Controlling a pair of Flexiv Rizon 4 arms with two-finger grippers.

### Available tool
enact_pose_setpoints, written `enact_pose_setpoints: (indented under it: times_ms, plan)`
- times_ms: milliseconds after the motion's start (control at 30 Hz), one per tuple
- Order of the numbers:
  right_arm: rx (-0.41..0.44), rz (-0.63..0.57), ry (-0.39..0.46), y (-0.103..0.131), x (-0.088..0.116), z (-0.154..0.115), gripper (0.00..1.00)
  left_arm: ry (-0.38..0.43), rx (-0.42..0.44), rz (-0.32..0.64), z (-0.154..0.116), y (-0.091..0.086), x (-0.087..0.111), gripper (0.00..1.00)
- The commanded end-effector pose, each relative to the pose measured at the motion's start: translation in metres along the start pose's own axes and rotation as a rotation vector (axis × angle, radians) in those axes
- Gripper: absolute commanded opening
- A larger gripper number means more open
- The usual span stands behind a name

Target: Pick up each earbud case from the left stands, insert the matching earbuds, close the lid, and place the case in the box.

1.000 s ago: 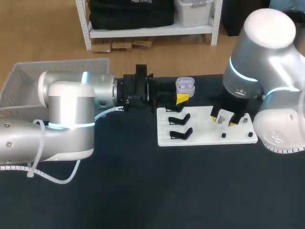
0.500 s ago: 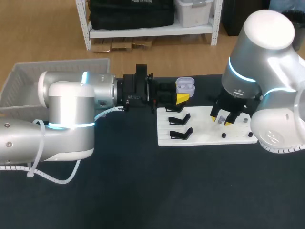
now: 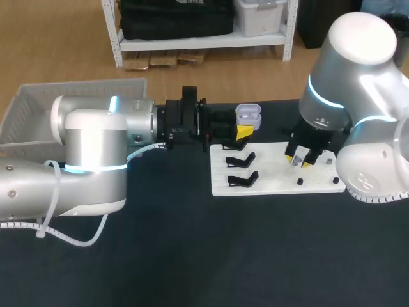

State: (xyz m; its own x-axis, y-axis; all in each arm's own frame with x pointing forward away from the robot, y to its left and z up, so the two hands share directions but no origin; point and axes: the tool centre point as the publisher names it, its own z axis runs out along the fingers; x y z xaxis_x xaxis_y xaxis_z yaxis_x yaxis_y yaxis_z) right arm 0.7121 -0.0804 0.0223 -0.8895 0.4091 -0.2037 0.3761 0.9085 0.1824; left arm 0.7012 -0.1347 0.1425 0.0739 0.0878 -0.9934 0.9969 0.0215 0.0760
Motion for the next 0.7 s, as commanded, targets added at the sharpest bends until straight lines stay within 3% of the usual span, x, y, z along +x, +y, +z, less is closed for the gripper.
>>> enact_pose_setpoints:
  times_ms: [33,200,367,700]
  plan:
    - [0.002,0.002,0.001,-0.001,0.0,0.001,0.29,-0.007,-0.007,0.005,0.0,-0.001,0.001,0.0]
    - [0.004,0.003,0.007,-0.002,0.0,0.002,0.24,-0.007,-0.007,0.005,0.0,-0.001,0.001,0.0]
    - [0.005,0.004,0.009,-0.001,0.0,0.003,0.0,-0.007,-0.007,0.005,0.0,-0.001,0.001,0.0]
    - [0.013,-0.023,0.009,-0.002,-0.001,-0.017,0.0,-0.007,-0.007,0.005,0.0,-0.001,0.001,0.0]
